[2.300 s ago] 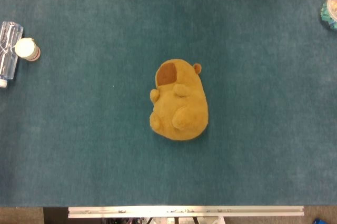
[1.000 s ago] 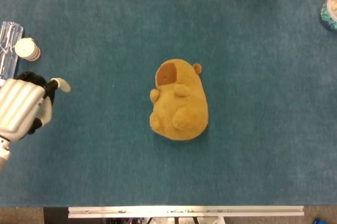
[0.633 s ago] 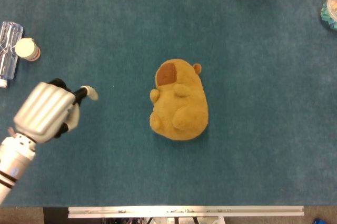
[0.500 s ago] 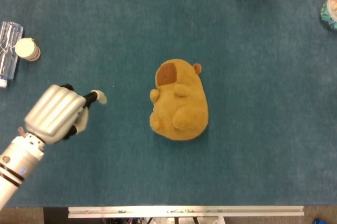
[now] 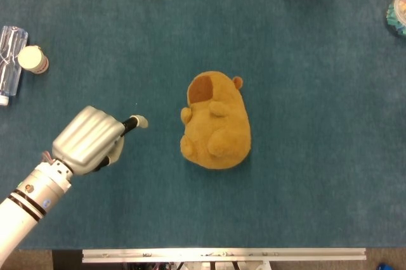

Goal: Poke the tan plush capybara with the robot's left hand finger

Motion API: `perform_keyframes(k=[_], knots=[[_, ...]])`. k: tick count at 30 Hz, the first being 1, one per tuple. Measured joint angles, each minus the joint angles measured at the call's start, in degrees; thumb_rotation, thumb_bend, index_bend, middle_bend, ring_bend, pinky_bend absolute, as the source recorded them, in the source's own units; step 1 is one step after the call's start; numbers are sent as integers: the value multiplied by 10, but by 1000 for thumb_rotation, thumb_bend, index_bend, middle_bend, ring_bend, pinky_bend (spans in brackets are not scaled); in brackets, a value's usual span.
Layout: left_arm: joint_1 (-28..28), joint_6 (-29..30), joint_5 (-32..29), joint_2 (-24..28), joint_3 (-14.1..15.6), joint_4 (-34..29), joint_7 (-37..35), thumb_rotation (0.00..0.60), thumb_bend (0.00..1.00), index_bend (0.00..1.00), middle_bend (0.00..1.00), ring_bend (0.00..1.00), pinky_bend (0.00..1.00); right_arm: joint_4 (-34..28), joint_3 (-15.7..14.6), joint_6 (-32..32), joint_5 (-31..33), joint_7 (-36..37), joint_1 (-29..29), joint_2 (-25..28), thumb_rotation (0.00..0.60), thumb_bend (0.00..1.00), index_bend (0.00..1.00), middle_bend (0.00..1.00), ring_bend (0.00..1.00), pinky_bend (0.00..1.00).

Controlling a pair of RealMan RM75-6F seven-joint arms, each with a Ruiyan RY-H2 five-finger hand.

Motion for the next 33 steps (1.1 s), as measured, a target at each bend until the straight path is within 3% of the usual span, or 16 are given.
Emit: perform_keyframes(k=[11,23,33], knots=[[-22,-18,9,-7,3,-24,2,600,1000,188,1000,915,714,3,-1,1,-1,3,0,-3,600,0,260,304,283,378],[-76,-74,-10,-90,-6,8,15,600,1000,186,1000,917,715,14,-1,10,2,23,-5,-1,600,0,260,304,284,378],[-101,-94,-27,-126,3,25,25,600,1000,190,1000,916,715,21,-2,15,1,34,-10,-1,600,0,260,304,284,379]])
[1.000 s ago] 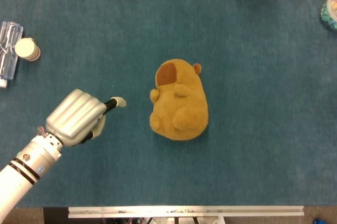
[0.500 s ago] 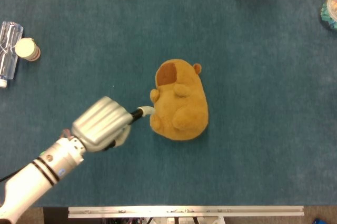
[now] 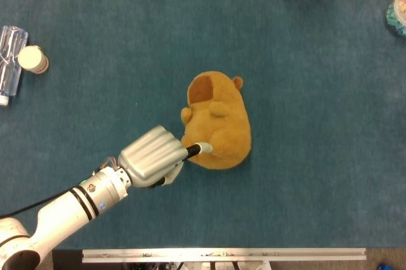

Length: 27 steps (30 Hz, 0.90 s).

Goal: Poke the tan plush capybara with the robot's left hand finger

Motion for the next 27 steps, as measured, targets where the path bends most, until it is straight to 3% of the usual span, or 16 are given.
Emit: perform_keyframes(k=[17,27], knots=[[-17,-7,-16,-43,16,42,-8,600,1000,190,1000,913,715,4,-1,0,2,7,-2,-1,600,0,260,304,284,378],[-5,16,-19,-11,37,25,-13,600,1000,201,1000,907,715,9,-1,6,2,18,-7,-1,600,0,259,304,283,379]])
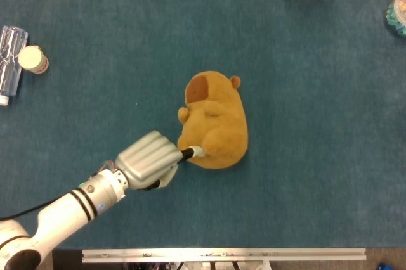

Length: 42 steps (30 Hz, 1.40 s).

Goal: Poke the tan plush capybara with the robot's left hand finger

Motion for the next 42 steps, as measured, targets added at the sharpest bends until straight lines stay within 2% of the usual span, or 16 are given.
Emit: perform_keyframes(k=[10,19,36,42], knots=[[24,23,2,49,34,-31,7,600,1000,212,1000,907,715,-1,-1,2,-1,-1,-2,-1,600,0,260,304,284,378],[18,19,5,34,25,-23,2,600,1000,212,1000,907,717,2,0,1,2,2,-3,-1,600,0,260,304,283,378],[-5,3,11,-30,0,23,-23,600,1000,212,1000,907,717,9,-1,2,6,11,-7,0,600,0,260,304,283,379],[-3,12,14,-26,2,26,-32,600,1000,212,1000,907,717,10,0,4,6,14,-8,1,600,0,260,304,283,378]])
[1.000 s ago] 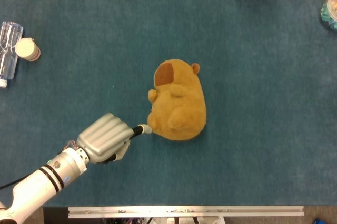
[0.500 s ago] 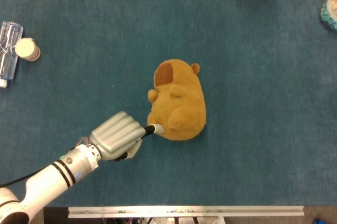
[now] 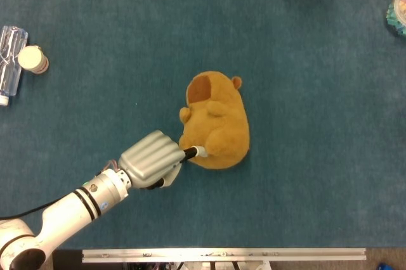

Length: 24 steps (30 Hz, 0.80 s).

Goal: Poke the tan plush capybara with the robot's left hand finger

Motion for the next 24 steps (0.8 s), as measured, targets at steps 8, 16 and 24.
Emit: perform_keyframes(k=[8,16,24], knots=[[19,25,2,42,22,-35,15,600,1000,216,1000,907,719,0,0,-6,-1,-3,3,-4,600,0,259,304,284,378],[49,63,1,84,40,-64,26,600,1000,225,1000,907,719,-5,-1,-5,-5,-9,4,-4,600,0,259,304,284,378],[93,148,-3,106,31,-48,-1,600,1000,204,1000,860,718,-11,0,-4,-4,-15,4,-1,600,0,260,304,283,378]])
